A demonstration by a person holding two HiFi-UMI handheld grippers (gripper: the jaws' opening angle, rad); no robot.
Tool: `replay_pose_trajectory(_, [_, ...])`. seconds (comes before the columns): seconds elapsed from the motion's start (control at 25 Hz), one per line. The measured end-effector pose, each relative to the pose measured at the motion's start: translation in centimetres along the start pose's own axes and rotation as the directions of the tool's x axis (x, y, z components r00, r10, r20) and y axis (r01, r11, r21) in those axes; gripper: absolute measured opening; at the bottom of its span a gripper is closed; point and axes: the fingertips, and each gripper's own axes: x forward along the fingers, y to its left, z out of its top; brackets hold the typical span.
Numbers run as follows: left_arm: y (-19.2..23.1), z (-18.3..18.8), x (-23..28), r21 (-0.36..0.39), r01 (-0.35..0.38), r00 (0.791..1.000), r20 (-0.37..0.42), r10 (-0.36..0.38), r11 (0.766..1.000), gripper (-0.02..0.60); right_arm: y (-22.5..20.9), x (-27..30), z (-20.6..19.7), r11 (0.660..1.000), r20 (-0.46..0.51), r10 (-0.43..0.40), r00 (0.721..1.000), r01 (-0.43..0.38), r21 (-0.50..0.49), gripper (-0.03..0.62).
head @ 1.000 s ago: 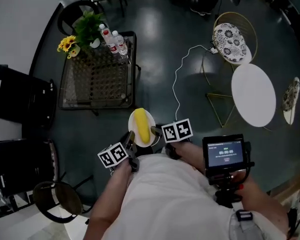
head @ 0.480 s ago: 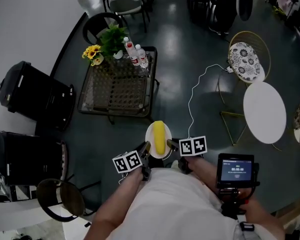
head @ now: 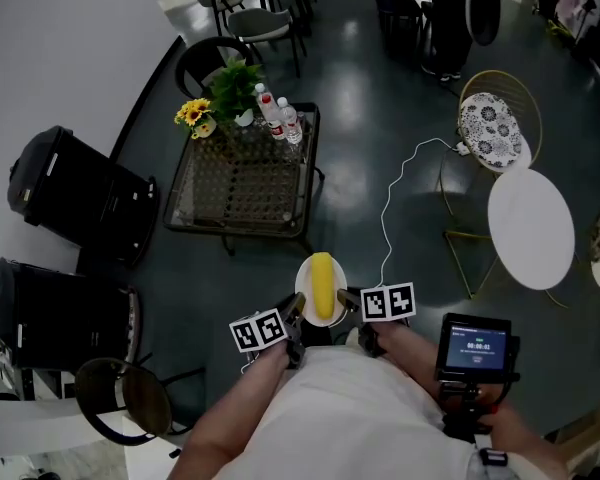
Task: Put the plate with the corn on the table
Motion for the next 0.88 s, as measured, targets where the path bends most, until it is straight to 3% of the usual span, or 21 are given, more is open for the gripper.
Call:
replay_pose_trajectory(0.6, [-1.8, -1.5, 0.5, -0.005, 0.021, 1.0, -0.001, -0.021, 1.0, 0.043, -0.8, -2.4, -0.4, 1.0, 0.029, -0.009, 1.0, 0.009, 0.0, 0.061])
replay_pose_trajectory(0.88, [-3.0, -1.3, 2.6, 0.029, 0.046, 0.998, -0.048, -0.045, 0.999, 0.043, -2.6, -3.4, 0.2, 0.999, 0.064, -0.039, 0.997, 0.037, 0.036, 0.061])
